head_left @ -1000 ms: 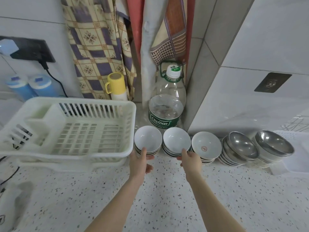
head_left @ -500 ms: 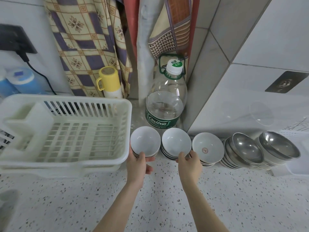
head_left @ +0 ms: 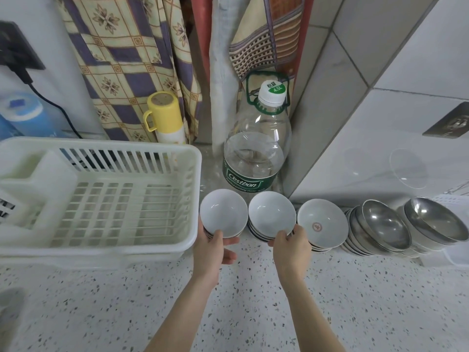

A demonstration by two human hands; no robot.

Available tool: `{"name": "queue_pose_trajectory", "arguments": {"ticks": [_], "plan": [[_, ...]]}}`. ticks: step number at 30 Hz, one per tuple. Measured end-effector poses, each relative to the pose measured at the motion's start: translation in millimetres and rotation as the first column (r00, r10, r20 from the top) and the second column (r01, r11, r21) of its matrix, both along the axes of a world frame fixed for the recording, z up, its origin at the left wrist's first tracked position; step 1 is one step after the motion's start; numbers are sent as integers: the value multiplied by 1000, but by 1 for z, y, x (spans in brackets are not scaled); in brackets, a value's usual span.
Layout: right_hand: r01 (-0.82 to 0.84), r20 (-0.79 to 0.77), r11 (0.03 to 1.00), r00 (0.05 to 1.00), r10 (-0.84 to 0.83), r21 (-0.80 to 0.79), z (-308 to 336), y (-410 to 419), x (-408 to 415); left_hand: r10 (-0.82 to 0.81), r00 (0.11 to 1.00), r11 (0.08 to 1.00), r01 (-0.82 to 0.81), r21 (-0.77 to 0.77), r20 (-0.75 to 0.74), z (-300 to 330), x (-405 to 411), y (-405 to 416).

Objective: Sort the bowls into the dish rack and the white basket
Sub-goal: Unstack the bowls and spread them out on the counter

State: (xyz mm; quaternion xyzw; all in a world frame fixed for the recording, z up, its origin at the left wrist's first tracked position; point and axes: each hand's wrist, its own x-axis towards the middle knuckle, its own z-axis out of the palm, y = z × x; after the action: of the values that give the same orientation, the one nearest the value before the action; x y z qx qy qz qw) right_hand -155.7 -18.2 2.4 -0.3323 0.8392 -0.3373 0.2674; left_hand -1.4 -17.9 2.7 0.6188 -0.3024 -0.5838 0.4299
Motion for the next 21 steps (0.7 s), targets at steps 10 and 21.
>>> {"name": "queue_pose_trajectory", "arguments": {"ticks": [10,21], "plan": [[2,31,1000,1000,-1,-26,10,-4,-2,19,995,999,-22,-26,-101,5,3,0],[70,66,970,996,-56,-234,49,12,-15,-20,992,990,2,-144,-123,11,3,11]]}}
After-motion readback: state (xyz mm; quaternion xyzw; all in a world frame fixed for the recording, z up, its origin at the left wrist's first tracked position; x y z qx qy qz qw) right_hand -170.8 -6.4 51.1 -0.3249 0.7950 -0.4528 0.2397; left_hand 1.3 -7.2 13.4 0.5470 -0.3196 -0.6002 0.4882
